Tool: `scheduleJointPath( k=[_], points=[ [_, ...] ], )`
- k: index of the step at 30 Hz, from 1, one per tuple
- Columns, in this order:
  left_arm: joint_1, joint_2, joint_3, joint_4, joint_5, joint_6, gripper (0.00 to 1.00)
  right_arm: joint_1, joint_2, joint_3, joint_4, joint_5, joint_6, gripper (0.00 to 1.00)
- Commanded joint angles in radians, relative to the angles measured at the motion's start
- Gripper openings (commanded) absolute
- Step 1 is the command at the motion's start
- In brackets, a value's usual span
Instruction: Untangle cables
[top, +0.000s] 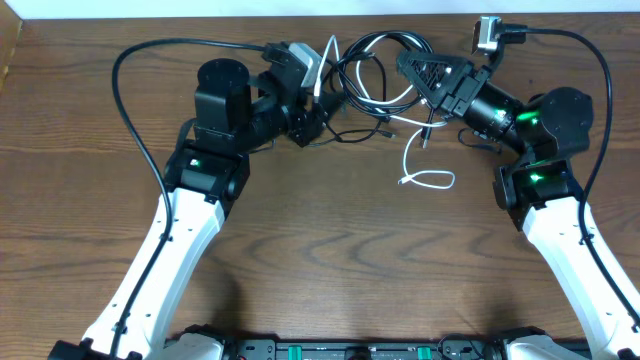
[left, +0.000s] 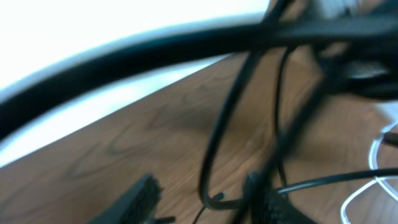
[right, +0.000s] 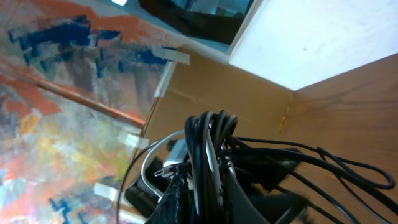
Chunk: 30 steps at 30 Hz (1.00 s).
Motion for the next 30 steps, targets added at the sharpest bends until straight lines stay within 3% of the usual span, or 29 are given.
scheduleJointPath(
  k=[1,3,10,17,30],
  points=[
    [0.000,0.013,0.009,0.005,-0.019,0.003,0.25,0.008,-0.019,0.013,0.009,-0.019,0.032,0.01],
    [-0.001,0.013,0.009,0.005,-0.019,0.003,0.08,0.008,-0.019,0.013,0.008,-0.024,0.031,0.01],
    [0.001,0.013,0.009,0.003,-0.023,0.003,0.07,-0.010,-0.019,0.013,0.008,-0.019,0.001,0.01],
    [0.002,0.012,0.009,-0.049,-0.214,0.000,0.08,-0.076,-0.019,0.013,0.007,-0.021,-0.008,0.01],
    [0.000,-0.002,0.009,-0.104,-0.154,0.000,0.08,-0.138,-0.019,0.013,-0.184,0.031,-0.190,0.01]
  ],
)
